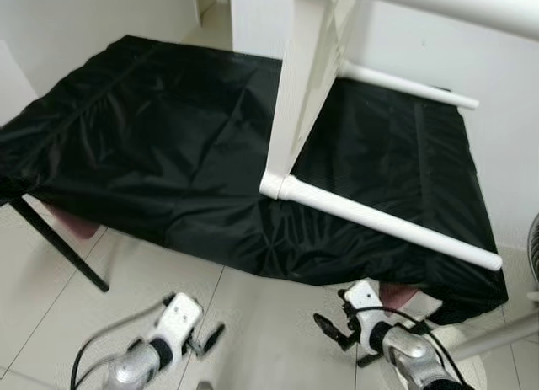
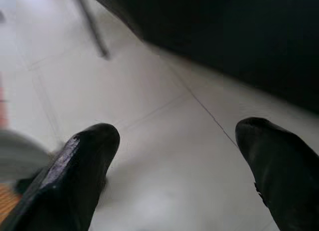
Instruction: Building children table
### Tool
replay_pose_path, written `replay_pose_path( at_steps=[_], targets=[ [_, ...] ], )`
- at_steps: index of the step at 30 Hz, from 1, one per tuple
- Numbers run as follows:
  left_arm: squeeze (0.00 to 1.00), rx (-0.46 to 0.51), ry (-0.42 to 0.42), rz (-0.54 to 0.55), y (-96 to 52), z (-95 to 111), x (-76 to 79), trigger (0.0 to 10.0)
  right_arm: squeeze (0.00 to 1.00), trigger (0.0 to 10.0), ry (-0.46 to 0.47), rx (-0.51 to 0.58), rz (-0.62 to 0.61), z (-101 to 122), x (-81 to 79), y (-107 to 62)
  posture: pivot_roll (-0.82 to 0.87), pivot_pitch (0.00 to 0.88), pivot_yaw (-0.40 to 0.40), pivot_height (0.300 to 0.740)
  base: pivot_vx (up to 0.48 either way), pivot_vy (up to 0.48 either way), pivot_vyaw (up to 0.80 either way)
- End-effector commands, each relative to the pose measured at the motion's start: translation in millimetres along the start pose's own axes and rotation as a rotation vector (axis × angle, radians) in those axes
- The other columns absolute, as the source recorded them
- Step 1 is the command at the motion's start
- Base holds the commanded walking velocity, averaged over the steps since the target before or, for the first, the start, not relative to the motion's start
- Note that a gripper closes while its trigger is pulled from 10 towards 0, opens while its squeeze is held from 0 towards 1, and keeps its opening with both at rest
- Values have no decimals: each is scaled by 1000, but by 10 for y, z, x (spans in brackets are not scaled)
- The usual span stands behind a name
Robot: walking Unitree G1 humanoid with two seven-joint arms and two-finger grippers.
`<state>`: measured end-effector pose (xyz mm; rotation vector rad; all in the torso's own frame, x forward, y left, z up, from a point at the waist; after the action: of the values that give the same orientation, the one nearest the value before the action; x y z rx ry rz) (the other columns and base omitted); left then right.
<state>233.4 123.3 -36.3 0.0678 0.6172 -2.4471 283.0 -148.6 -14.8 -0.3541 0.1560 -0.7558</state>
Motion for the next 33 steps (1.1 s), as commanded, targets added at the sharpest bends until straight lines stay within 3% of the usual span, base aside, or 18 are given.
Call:
replay_pose_path(
  at_steps=[1,6,10,14,17,21,23,26,33],
  targets=[
    [0,10,35,-74,-44,73,44,10000,0,10000,4,19,66,66,-35,-52,143,61,-32,740,0,0,0],
    [0,-5,139,-266,-308,248,230,10000,0,10000,-66,4,244,250,-94,-256,149,70,-34,740,0,0,0],
    [0,18,146,-316,-405,465,220,10000,0,10000,-76,25,338,435,-155,-353,150,71,-31,740,0,0,0],
    [0,51,151,-343,-483,692,178,10000,0,10000,-64,55,415,622,-234,-430,154,76,-30,740,0,0,0],
    [0,206,145,-301,-588,1302,-57,10000,0,10000,-49,209,445,1114,-249,-447,159,78,-33,740,0,0,0],
    [0,245,140,-282,-617,1467,-121,10000,0,10000,-37,251,443,1251,-235,-449,159,77,-32,740,0,0,0],
    [0,317,152,-214,-633,1698,-291,10000,0,10000,-30,377,364,1544,-114,-384,159,76,-32,740,0,0,0],
    [0,408,133,-61,-593,1976,-568,10000,0,10000,25,577,146,1981,182,-272,158,66,-33,740,0,0,0],
    [0,410,122,57,-471,2003,-701,10000,0,10000,99,646,-27,2109,376,-217,157,62,-39,740,0,0,0]
  ],
)
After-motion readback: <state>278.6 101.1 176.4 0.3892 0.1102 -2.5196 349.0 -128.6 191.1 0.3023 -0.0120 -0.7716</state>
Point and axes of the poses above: a point about 5 cm out from each wrist's last joint towards the gripper, its own y axis pointing out of the wrist towards the gripper, its own z axis along the axis of the wrist's last joint, x = y × z, the point moved 6 cm from there along y, pointing out of the wrist towards the gripper, and after that the axes turned 6 degrees about y, right-handed, at the moved point
